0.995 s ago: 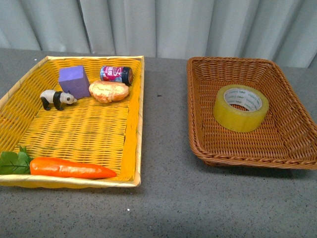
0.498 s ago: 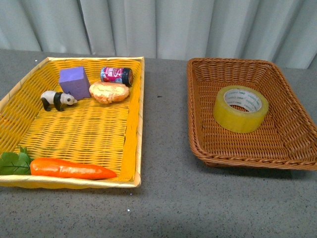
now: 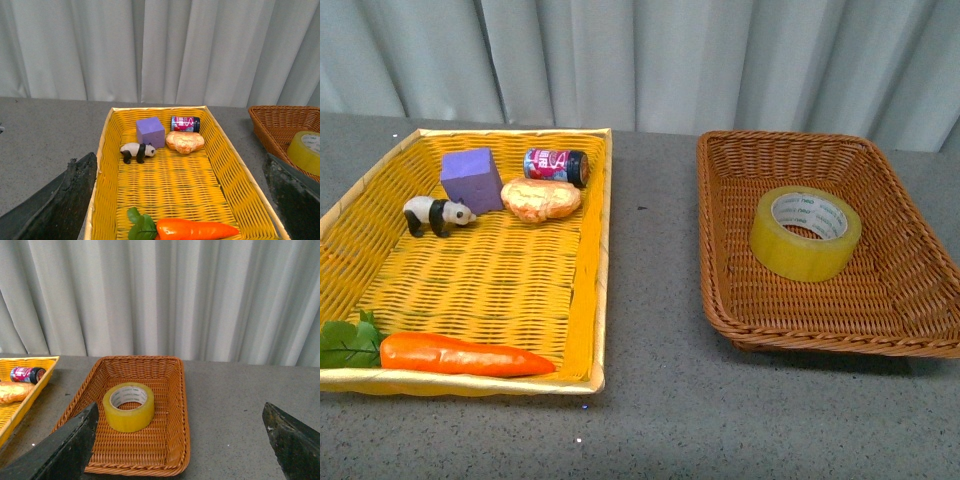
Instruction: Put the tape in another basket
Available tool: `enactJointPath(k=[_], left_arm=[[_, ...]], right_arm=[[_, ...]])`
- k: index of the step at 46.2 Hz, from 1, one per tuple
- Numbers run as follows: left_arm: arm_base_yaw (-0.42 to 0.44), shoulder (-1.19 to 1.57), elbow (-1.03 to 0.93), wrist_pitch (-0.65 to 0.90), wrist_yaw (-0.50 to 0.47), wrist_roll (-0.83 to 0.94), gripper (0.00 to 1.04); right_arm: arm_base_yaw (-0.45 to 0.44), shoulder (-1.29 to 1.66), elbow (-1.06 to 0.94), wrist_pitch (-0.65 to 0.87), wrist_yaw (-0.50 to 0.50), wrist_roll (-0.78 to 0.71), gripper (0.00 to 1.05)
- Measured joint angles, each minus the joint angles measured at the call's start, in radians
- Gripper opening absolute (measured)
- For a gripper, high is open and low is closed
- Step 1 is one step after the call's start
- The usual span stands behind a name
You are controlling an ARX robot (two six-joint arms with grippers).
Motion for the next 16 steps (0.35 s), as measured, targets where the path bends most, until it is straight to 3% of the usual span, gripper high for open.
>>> enactJointPath(k=[16], left_arm=[[0.000,0.000,0.000,0.000,0.000,0.000,0.98]], right_arm=[[0.000,0.000,0.000,0.000,0.000,0.000,0.96]])
